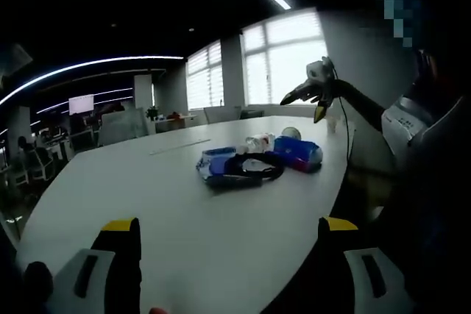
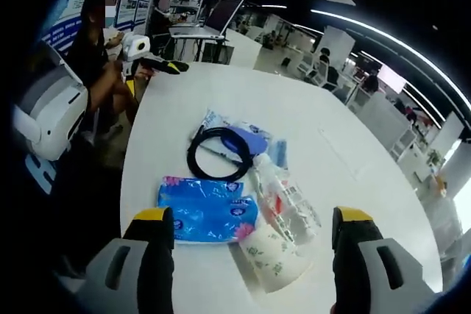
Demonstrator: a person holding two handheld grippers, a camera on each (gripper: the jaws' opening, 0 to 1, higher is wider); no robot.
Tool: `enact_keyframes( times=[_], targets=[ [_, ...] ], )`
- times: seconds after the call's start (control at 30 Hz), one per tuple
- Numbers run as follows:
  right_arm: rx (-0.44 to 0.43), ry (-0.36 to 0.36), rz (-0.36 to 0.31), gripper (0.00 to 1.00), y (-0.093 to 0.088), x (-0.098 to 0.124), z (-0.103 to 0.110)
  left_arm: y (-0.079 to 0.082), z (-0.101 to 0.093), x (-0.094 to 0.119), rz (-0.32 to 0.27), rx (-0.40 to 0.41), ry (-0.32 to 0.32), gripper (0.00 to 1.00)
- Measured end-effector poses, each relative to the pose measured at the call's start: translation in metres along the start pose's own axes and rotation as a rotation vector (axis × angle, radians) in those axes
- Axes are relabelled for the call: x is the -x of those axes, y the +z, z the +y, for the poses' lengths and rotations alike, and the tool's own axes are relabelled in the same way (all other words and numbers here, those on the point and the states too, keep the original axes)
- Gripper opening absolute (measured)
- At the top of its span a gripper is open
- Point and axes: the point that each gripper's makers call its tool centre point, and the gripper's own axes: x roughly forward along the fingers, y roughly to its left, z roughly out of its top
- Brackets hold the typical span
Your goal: Arrange the tabletop items into an orderly group along one side of the table until the central work area is clear of visible clutter.
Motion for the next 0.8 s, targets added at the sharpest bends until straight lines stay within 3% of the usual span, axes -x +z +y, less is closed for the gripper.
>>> enact_keyframes(
  times=[0.8],
  targets=[
    [0.039, 0.048, 0.016, 0.82, 0.017, -0.022, -0.008, -0.004, 0.000, 0.002, 0.000, 0.007, 0.002, 1.00]
  ],
)
